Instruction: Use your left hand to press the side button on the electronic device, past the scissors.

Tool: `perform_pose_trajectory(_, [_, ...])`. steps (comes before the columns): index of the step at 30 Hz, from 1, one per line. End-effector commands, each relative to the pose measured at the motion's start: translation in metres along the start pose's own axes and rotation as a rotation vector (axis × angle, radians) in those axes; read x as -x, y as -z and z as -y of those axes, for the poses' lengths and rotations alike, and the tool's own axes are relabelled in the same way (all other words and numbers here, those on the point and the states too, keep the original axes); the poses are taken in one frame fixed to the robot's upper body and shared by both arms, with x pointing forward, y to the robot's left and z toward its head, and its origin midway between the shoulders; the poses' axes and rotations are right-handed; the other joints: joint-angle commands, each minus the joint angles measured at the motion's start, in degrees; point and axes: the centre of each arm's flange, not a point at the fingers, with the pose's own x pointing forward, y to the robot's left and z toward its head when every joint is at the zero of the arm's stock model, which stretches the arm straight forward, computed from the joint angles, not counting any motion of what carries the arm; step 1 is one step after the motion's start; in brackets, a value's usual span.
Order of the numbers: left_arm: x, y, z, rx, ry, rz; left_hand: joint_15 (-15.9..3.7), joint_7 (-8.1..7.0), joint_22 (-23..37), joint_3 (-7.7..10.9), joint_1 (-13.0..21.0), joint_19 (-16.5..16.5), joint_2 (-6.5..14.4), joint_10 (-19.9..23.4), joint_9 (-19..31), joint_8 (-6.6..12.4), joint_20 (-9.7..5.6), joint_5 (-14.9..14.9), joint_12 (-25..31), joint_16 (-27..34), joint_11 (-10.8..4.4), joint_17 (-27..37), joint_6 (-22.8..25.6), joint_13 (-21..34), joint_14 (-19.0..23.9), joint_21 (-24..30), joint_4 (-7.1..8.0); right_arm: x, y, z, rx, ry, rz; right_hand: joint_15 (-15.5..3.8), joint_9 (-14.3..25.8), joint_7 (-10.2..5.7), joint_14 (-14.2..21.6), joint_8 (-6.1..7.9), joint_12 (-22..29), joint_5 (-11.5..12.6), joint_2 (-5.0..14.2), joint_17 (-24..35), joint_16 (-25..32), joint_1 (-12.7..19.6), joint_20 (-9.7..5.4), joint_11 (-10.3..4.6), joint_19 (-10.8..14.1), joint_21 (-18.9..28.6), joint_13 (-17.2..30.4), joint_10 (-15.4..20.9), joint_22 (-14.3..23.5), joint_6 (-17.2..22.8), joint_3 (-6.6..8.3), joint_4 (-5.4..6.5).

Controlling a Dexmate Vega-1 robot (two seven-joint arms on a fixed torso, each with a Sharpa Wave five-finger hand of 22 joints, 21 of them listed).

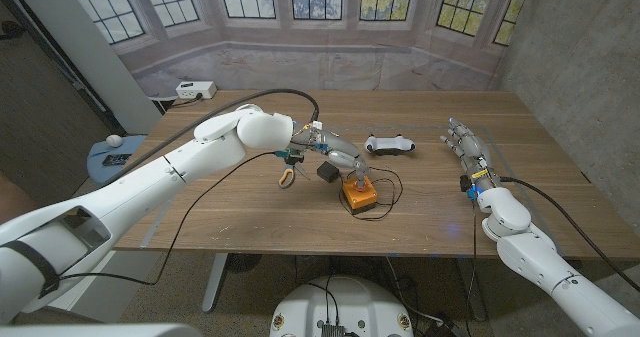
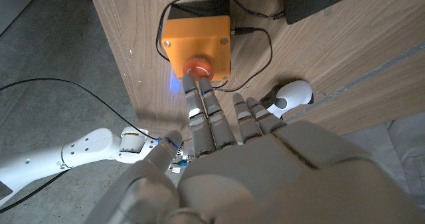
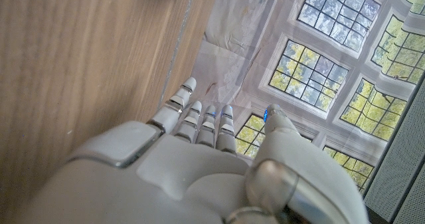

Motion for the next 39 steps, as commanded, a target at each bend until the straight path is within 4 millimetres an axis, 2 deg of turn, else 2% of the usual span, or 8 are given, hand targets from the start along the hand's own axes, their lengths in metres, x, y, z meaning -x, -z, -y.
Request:
perform_pose_trajectory(1, [-0.002,0.000,0.007,0.008,0.015,-0.004,0.21,0.08,0.2,0.31,-0.5,0.4,0.0,0.4,0.2,-0.03,-0.40,0.0,-0.3,-0.1,0.08,0.1,0.3,0.1,0.5,0.0,0.28,0.001,-0.001,0.000,0.004,-0.004,-0.006,-0.81,0.2,0.07,-0.2,-0.01,0.0,0.3,-0.17,0.1,-0.2,-0.2,-1.70,0.00,0.0,-0.2,0.3,0.1,0.2,0.0,0.20,-0.34])
perform_pose_trajectory(39, [-0.014,-0.006,0.027,-0.015,0.093,-0.035,0.05,0.25,0.2,0.01,-0.8,0.5,-0.2,0.7,0.2,-0.65,-0.44,-0.2,-1.2,0.0,0.25,0.2,0.1,0.2,0.8,-0.1,0.43,0.016,0.008,0.006,-0.007,0.012,-0.022,-0.80,0.2,0.08,-0.2,-0.02,0.0,0.3,-0.18,0.1,-0.2,-0.3,-1.74,-0.09,0.1,-0.1,0.3,0.0,0.2,0.0,0.26,-0.50])
